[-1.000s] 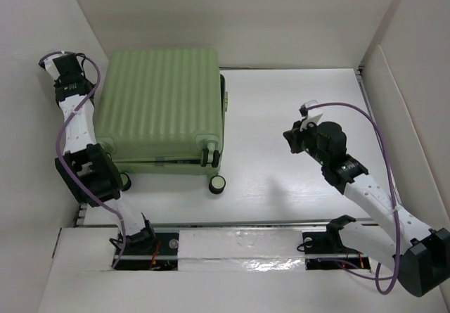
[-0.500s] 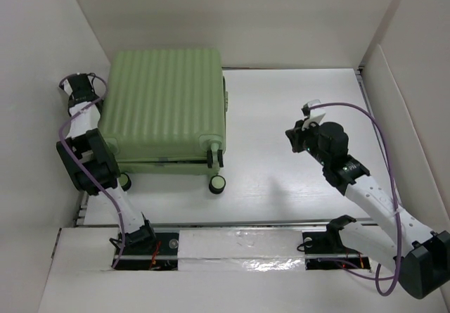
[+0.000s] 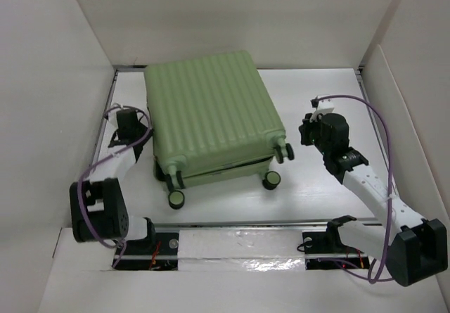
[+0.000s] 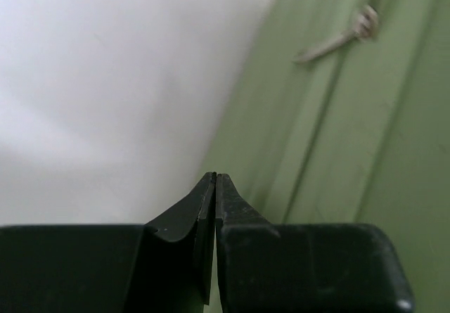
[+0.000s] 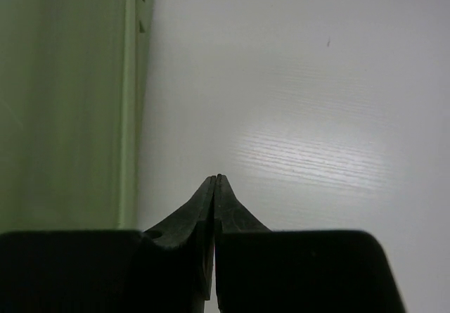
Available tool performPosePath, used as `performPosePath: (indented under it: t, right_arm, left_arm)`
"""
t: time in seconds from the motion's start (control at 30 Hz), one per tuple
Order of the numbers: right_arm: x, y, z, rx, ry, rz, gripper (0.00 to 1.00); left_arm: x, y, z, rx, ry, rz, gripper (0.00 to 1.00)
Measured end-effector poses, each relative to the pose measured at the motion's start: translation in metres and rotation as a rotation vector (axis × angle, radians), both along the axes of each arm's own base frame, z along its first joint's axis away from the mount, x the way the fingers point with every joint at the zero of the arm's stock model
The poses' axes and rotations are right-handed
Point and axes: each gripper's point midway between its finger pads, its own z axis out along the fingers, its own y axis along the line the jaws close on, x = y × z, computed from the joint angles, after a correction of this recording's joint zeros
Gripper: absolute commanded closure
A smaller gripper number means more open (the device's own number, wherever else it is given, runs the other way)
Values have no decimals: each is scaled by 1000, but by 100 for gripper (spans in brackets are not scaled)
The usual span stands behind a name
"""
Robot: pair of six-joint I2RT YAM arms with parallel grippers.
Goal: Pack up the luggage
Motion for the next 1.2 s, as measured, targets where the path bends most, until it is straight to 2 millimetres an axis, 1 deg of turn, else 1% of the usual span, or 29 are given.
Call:
performPosePath:
  t: [0.07,0.13,0.17,0.2,0.27,0.37,0.43,0.5,0.53,0.63,0.7,0.8,0.9,0.97,1.0,1.03,1.1,1.13,1.17,1.2]
  right_arm:
    - [11,-1,-5,-6,32,-15,93]
    - [28,-2,-7,-13,61,-29,93]
    - [41,-1,-7,-19,75,-35,93]
    - [48,-2,-8,-20,87,-41,93]
    - [71,-4,-6,-15,103,-49,92]
    - [106,8,-5,-5,120,0,93]
    - [130,28,-7,-11,132,63,95]
    - [146,58,-14,-24,146,157,95]
    - [150,69,-18,-32,152,195,95]
    - [158,86,-17,-53,156,262,95]
    - [169,100,-14,-74,160,298,95]
    - [189,133,-10,-96,143,372,95]
    - [207,160,-4,-112,123,424,95]
    - [219,169,2,-120,96,427,91]
    - [221,170,4,-120,94,425,88]
    - [220,171,3,-122,99,423,75]
    - [216,168,8,-120,108,404,59]
    - [214,162,12,-126,106,387,45]
    - [211,152,17,-138,102,357,39]
    - [207,141,27,-133,96,329,35]
  left_arm:
    - [-15,-29,1,-36,-30,-65,100]
    - [-29,-47,5,-68,-66,-114,100]
    - [-35,-52,6,-80,-80,-132,100]
    - [-41,-55,7,-86,-92,-141,100]
    - [-52,-60,8,-93,-121,-160,100]
    - [-70,-65,8,-101,-157,-183,100]
    - [-81,-68,6,-107,-177,-198,100]
    - [-92,-71,2,-112,-194,-215,100]
    - [-97,-71,0,-111,-201,-220,100]
    - [-105,-71,-3,-103,-232,-224,100]
    - [-108,-69,-3,-89,-251,-229,100]
    - [-111,-65,-5,-44,-255,-238,100]
    - [-113,-61,-8,-7,-255,-246,100]
    - [-113,-61,-9,6,-263,-254,100]
    - [-112,-61,-9,9,-275,-260,100]
    - [-112,-62,-9,11,-288,-266,100]
    - [-111,-62,-8,14,-311,-266,100]
    - [-111,-62,-8,15,-317,-267,100]
    - [-111,-62,-8,17,-322,-269,100]
    - [-111,-62,-8,20,-326,-270,100]
